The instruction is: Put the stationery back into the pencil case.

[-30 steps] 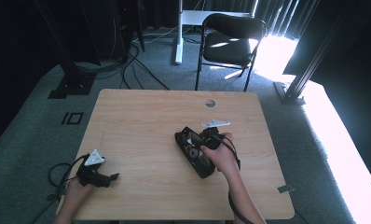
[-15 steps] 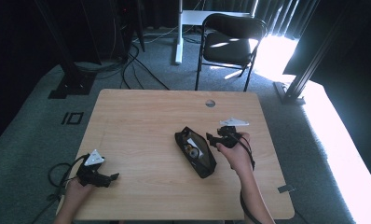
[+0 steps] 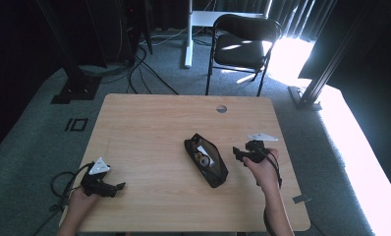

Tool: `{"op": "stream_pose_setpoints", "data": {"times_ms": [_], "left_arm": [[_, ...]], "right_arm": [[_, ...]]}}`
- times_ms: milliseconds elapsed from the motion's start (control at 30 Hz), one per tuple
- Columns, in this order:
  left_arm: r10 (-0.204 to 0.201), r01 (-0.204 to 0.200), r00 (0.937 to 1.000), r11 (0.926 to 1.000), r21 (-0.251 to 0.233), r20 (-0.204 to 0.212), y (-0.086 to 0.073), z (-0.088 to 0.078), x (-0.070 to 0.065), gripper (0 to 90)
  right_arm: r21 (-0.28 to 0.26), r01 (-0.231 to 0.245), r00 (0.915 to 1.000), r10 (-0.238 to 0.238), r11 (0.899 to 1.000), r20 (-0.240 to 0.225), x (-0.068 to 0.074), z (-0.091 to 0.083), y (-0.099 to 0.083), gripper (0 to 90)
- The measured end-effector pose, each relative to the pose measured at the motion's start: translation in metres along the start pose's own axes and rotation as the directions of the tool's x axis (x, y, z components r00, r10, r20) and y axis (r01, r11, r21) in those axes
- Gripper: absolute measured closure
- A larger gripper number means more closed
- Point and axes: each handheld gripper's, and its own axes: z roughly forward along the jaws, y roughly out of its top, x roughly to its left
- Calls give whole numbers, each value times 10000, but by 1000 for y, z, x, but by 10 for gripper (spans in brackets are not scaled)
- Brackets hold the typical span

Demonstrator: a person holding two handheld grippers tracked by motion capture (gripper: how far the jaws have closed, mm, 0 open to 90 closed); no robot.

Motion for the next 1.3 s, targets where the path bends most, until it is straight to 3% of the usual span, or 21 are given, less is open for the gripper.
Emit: {"op": "stream_pose_setpoints", "data": {"times_ms": [267,533,967,1300], "left_arm": [[2,-2,10000,10000,1,-2,0,0,0,15],[0,0,10000,10000,-1,0,0,0,0,16],[22,-22,10000,10000,2,-4,0,0,0,16],[22,-22,10000,10000,1,-4,0,0,0,16]], "right_arm": [[-235,-608,9953,624,9979,742,-24,-5,-24,335],[113,-884,9880,863,9960,1279,-41,-4,-48,299],[258,-1267,9637,1169,9916,2400,-59,-8,-82,255],[306,-1542,9533,1406,9876,2675,-61,-13,-100,164]]}}
